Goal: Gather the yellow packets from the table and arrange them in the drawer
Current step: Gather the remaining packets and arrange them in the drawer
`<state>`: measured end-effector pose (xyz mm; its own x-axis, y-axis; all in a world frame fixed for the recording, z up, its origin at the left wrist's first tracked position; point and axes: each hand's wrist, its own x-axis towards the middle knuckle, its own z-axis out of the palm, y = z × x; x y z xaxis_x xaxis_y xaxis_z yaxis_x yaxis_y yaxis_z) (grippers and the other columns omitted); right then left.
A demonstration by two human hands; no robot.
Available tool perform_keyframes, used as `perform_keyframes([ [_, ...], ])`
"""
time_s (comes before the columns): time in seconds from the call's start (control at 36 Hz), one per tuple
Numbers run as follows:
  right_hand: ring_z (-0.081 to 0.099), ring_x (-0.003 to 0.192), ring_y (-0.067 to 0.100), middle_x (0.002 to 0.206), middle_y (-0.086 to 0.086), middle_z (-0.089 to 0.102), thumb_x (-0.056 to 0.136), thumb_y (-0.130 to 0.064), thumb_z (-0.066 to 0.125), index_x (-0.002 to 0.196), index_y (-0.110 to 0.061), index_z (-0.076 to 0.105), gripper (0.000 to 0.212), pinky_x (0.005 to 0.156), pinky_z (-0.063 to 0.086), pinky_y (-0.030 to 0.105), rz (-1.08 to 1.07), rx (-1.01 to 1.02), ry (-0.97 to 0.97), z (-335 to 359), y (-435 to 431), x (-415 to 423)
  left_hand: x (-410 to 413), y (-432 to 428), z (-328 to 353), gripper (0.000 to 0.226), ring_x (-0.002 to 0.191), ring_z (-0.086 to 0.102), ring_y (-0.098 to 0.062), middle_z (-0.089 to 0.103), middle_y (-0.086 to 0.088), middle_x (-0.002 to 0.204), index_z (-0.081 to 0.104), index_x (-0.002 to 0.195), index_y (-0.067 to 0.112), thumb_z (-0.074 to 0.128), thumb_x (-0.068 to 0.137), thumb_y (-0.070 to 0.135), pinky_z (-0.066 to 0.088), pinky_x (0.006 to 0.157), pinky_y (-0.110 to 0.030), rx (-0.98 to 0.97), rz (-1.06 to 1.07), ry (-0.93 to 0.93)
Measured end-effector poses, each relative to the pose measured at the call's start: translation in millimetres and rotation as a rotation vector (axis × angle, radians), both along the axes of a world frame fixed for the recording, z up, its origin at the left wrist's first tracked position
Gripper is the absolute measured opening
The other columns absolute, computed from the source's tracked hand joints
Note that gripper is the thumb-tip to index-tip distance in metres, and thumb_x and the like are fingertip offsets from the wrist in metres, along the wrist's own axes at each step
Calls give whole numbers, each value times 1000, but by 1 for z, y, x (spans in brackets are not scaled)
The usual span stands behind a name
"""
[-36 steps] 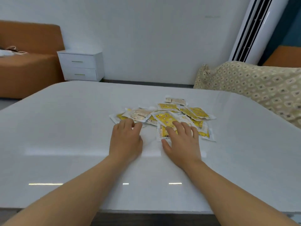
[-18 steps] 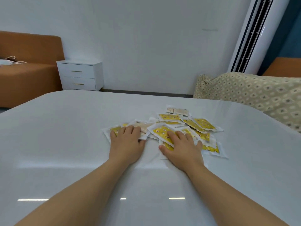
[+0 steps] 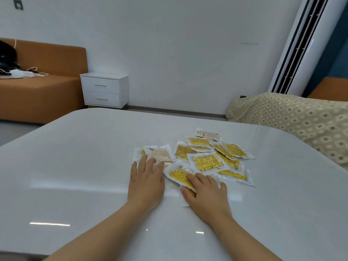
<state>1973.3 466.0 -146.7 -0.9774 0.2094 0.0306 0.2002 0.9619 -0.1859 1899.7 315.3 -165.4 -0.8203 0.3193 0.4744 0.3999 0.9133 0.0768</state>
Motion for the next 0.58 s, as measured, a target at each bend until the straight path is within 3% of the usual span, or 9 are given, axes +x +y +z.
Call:
perform_keyframes([
  [0.11,2,146,25,158,-9,8,93,-62,21,147,-43,12,57,112,4,58,-123,-54,-58,-1,1,-2,-15,3,11,54,125,50,-34,58,-10,130,66,117,15,34,74,26,29,105,-47,-160,-65,-40],
  [0.17,0,146,27,159,-8,5,92,-64,21,147,-44,9,60,112,4,59,-160,-74,-72,-1,3,-5,-23,8,16,56,144,17,-30,21,-7,156,34,145,17,32,89,22,12,115,-48,-178,-87,-170],
  [0.22,0,146,27,159,-8,4,92,-65,21,147,-43,8,61,112,4,59,-167,-73,-78,-2,4,-6,-33,12,16,58,146,-5,-21,-2,2,159,7,150,22,29,97,23,-3,116,-46,-136,-73,-319],
  [0.31,1,146,26,159,-8,6,92,-64,22,147,-43,9,61,112,4,58,-166,-75,-76,-1,5,-6,-34,14,9,53,146,2,-15,8,7,158,14,149,27,29,98,23,2,116,-46,-36,-53,-352],
  [0.5,3,146,25,158,-8,9,91,-65,24,146,-44,12,61,114,5,56,-172,-93,-57,0,5,-6,-6,0,11,48,134,35,-11,47,11,138,51,130,29,46,88,7,13,112,-37,170,-137,-219],
  [0.58,4,146,24,158,-8,11,91,-65,25,146,-44,13,61,114,5,55,-172,-98,-50,1,4,-5,5,-10,11,48,132,38,-8,49,14,136,55,128,29,50,86,7,21,109,-31,212,-191,-253],
])
